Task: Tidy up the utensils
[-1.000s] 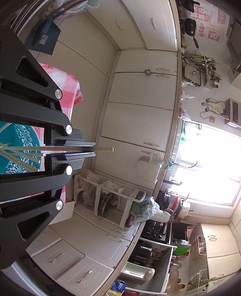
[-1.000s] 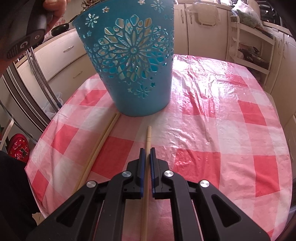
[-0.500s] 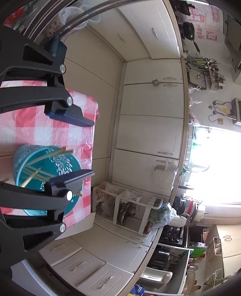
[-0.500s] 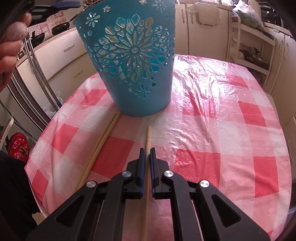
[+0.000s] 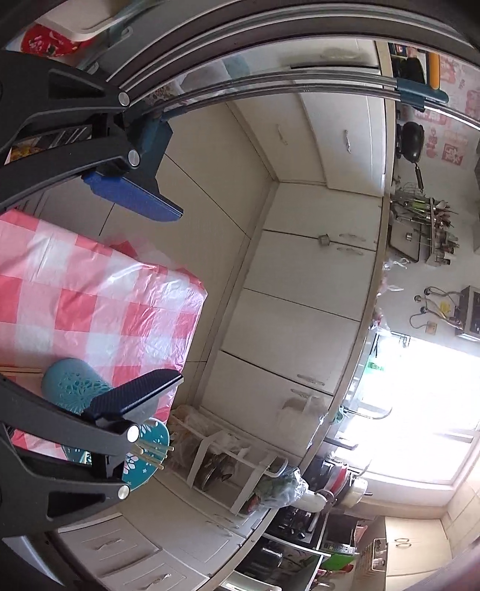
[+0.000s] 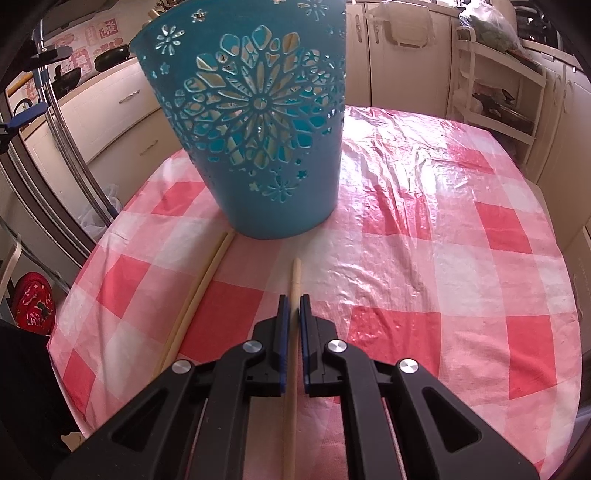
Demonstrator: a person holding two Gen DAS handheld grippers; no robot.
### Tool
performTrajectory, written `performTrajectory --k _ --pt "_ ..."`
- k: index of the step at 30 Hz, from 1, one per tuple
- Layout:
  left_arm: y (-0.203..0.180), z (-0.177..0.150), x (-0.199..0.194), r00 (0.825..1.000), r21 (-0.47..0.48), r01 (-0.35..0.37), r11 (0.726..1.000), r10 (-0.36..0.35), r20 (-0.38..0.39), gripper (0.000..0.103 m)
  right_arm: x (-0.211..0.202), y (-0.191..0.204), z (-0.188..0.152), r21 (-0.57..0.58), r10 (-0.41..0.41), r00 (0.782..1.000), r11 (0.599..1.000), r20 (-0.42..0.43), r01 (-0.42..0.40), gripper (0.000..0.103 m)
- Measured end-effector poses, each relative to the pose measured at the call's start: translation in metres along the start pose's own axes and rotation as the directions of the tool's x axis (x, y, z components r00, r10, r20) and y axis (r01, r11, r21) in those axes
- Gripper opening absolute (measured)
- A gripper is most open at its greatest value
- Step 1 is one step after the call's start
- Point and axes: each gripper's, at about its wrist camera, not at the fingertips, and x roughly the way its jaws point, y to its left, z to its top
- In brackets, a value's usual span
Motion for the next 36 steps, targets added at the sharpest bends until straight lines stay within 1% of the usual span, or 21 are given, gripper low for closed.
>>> performTrajectory --k 2,7,13,23,36 --pt "-0.002 -0.003 0.003 1.0 0.001 0.012 1.0 -0.012 -0.019 0.078 0.0 0.0 0.001 0.006 0.0 1.0 1.0 0.001 0.0 0.006" --pt "-0.023 -0.011 0.01 0.999 0.058 0.025 0.998 -0.022 -0.047 0.078 0.0 0.002 -0.002 -0.009 -0.007 1.0 1.0 0.012 0.007 0.006" --pt "-0.03 -0.016 0.018 0.997 0.082 0.023 0.996 -0.017 -0.073 0.079 -0.001 0.003 -0.004 -0.021 -0.008 1.0 1.0 0.015 0.008 0.006" --pt "-0.023 -0.016 0.028 0.994 0.044 0.026 0.999 -0.021 -0.108 0.079 -0.005 -0.003 -0.007 0.002 0.006 1.0 1.0 0.014 -0.006 0.006" --pt "-0.021 -0.018 0.033 0.992 0.037 0.022 0.999 -0.018 -0.123 0.079 -0.01 -0.019 -0.006 0.078 0.03 0.999 0.996 0.015 -0.031 0.006"
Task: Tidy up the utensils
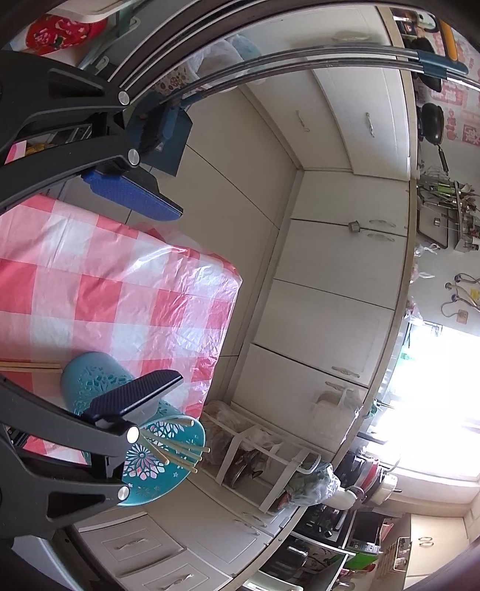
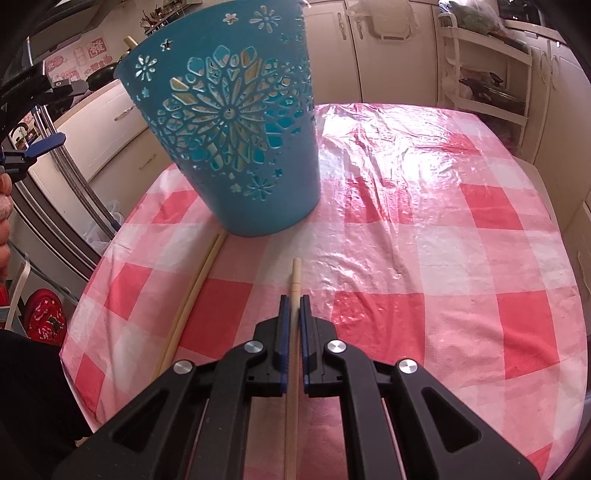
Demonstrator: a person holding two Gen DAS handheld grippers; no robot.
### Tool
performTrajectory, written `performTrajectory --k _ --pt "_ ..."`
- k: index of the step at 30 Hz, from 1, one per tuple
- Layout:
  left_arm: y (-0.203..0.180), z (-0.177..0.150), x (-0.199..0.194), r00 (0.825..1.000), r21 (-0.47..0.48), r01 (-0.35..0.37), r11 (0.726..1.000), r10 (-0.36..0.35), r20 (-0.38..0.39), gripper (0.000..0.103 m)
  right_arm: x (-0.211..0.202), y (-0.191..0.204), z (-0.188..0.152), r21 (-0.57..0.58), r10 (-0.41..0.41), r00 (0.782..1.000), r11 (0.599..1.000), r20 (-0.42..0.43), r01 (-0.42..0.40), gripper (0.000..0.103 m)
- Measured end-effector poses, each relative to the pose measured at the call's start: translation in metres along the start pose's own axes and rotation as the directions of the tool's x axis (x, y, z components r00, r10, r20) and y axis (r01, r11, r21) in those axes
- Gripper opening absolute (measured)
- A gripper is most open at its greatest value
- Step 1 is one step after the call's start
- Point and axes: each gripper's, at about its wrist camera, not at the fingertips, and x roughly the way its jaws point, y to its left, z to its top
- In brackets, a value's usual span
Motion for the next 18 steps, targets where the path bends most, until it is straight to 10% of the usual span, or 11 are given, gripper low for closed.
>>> performTrajectory --k 18 --pt "0.006 -0.001 0.004 1.0 -0.013 -0.009 1.0 0.009 -0.013 0.079 -0.021 -0.008 0.005 0.047 0.035 0.998 0.998 0.056 -0.037 0.006"
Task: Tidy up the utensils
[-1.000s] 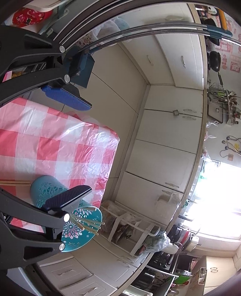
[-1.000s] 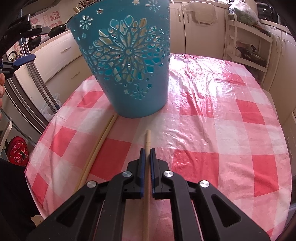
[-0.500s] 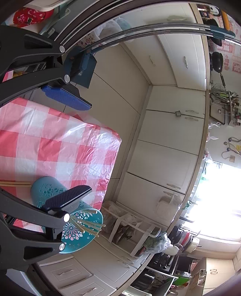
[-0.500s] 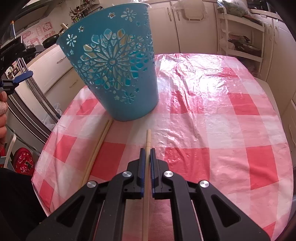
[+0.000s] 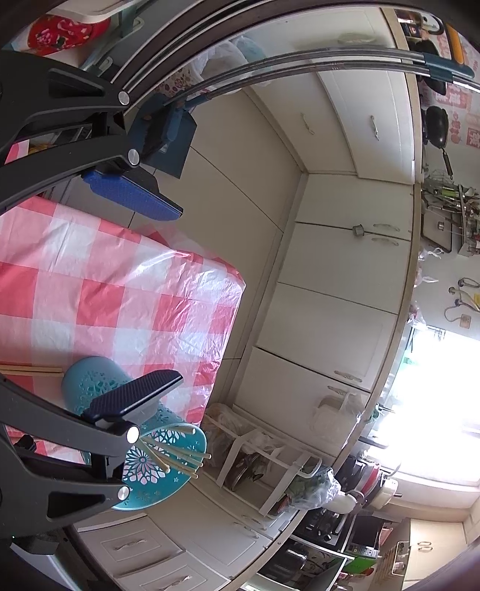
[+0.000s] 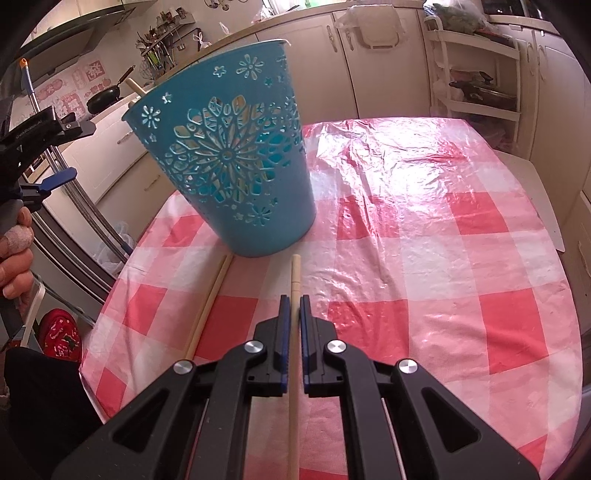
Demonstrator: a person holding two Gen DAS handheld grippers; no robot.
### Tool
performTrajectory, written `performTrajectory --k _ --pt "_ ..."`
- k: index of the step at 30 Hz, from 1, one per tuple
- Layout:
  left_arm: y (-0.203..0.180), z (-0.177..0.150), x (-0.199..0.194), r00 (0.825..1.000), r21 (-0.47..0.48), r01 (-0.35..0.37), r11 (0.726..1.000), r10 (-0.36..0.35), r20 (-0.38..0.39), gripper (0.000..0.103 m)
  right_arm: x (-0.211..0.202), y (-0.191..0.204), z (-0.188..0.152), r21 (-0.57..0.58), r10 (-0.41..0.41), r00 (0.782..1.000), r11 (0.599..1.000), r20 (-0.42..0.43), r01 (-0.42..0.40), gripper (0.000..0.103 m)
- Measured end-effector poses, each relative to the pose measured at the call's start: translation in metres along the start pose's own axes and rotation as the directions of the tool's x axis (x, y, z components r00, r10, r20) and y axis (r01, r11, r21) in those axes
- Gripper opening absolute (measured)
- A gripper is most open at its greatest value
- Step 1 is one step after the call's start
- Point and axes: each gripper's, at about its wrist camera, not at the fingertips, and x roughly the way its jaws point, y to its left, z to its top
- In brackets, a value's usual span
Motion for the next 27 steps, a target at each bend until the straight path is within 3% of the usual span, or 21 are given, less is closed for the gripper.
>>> performTrajectory --k 19,27 --pt "0.007 0.0 -0.001 1.0 -0.008 -0.003 1.0 0.003 0.004 0.079 -0.034 -0.002 0.01 0.033 0.024 0.996 0.999 0.088 -0.027 0.006" --pt "0.014 0.001 -0.006 1.0 -0.024 0.001 1.0 -0.001 0.009 0.079 -0.084 0.009 0.042 0.033 0.082 0.974 0.995 0.212 -0.091 0.006"
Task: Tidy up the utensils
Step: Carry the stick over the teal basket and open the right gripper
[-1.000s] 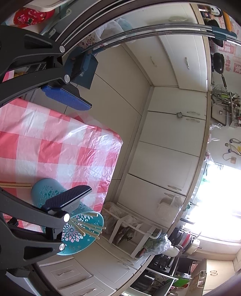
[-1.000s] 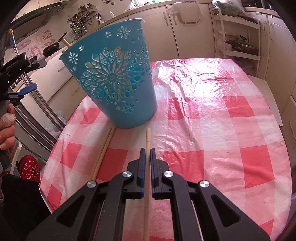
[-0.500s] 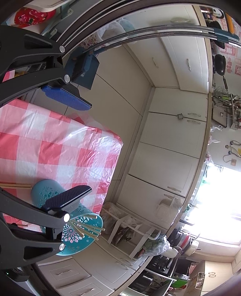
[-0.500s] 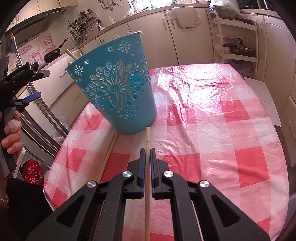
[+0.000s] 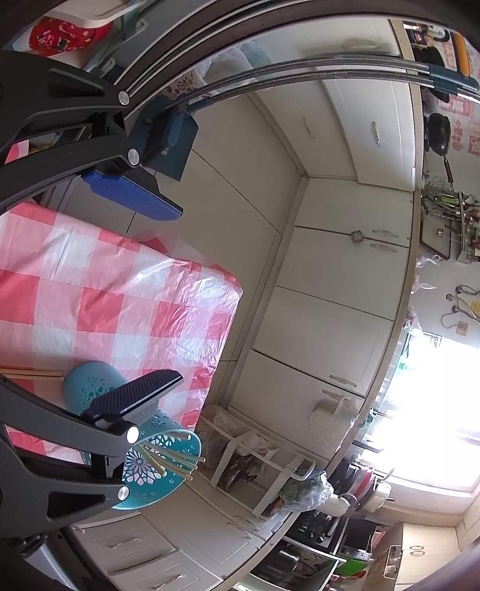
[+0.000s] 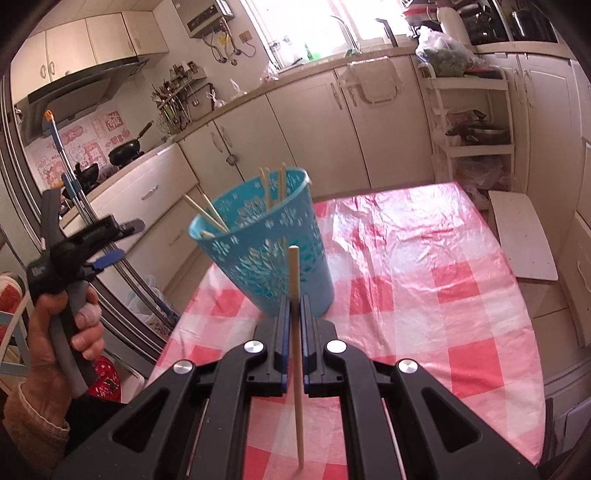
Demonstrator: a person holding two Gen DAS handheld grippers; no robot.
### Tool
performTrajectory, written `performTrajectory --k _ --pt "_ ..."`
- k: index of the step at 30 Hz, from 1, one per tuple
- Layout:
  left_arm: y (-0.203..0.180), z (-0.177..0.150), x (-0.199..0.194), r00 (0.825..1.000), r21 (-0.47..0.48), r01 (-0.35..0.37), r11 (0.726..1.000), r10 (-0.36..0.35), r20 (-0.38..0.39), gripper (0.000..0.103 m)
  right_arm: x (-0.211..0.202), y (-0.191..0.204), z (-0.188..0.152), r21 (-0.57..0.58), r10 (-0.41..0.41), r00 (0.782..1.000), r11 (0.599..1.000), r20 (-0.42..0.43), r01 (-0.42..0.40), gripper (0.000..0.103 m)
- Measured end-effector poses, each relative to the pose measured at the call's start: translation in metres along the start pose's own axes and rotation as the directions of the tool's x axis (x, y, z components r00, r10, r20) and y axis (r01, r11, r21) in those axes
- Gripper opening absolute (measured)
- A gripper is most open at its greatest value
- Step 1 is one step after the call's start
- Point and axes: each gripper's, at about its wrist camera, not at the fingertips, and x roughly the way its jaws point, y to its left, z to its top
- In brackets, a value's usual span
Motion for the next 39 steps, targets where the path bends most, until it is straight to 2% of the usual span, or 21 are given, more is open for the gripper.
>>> performTrajectory --k 8,13,16,18,20,23,26,31,33,34,35,37,39 --pt "-0.006 -0.003 0.0 1.0 0.018 -0.004 1.0 0.004 -0.005 0.079 -0.024 0.035 0.066 -0.043 0.111 0.981 0.993 0.157 -0.106 0.006" --pt "-0.005 -0.001 0.001 1.0 0.01 -0.003 1.0 0.003 -0.006 0.079 -0.031 0.051 0.094 -0.097 0.135 0.968 0.988 0.211 -0.117 0.006" --pt "-0.003 0.0 0.002 1.0 0.006 -0.003 1.0 0.003 -0.01 0.079 -0.028 0.043 0.082 -0.102 0.08 0.982 0.993 0.17 -0.063 0.006" --pt "-0.003 -0.002 0.001 1.0 0.005 -0.002 1.0 0.002 -0.016 0.079 -0.013 0.023 0.06 -0.046 0.008 0.997 0.999 0.076 -0.004 0.007" --pt "-0.003 -0.003 0.0 1.0 0.003 0.003 1.0 -0.003 -0.02 0.079 0.015 -0.007 0.03 0.051 -0.057 0.996 0.997 -0.063 0.06 0.021" --pt "-0.005 -0.005 0.0 1.0 0.007 0.009 1.0 -0.009 -0.028 0.079 0.06 -0.041 -0.004 0.106 -0.157 0.965 0.978 -0.209 0.182 0.022" --pt "-0.008 -0.006 0.002 0.999 0.018 0.01 1.0 -0.01 -0.035 0.079 0.093 -0.055 -0.01 0.123 -0.232 0.941 0.956 -0.245 0.267 0.022" --pt "-0.008 -0.005 0.005 0.999 0.013 0.014 1.0 -0.013 -0.041 0.079 0.139 -0.059 -0.009 0.03 -0.368 0.885 0.92 -0.284 0.391 0.022" --pt "-0.009 -0.005 0.006 0.999 0.011 0.017 1.0 -0.016 -0.047 0.079 0.146 -0.058 -0.012 -0.026 -0.401 0.878 0.912 -0.261 0.409 0.02" --pt "-0.009 -0.005 0.007 0.999 0.01 0.018 1.0 -0.018 -0.048 0.079 0.146 -0.056 -0.014 -0.068 -0.415 0.873 0.909 -0.255 0.412 0.014" --pt "-0.009 -0.005 0.007 0.999 0.01 0.019 1.0 -0.019 -0.049 0.079 0.145 -0.054 -0.016 -0.096 -0.397 0.88 0.918 -0.261 0.385 0.007" --pt "-0.009 -0.005 0.008 0.999 0.009 0.02 1.0 -0.019 -0.049 0.079 0.137 -0.054 -0.02 -0.117 -0.367 0.888 0.93 -0.277 0.348 0.006" --pt "-0.009 -0.005 0.008 0.999 0.009 0.02 1.0 -0.02 -0.05 0.079 0.124 -0.061 -0.024 -0.082 -0.31 0.906 0.951 -0.289 0.299 0.006"
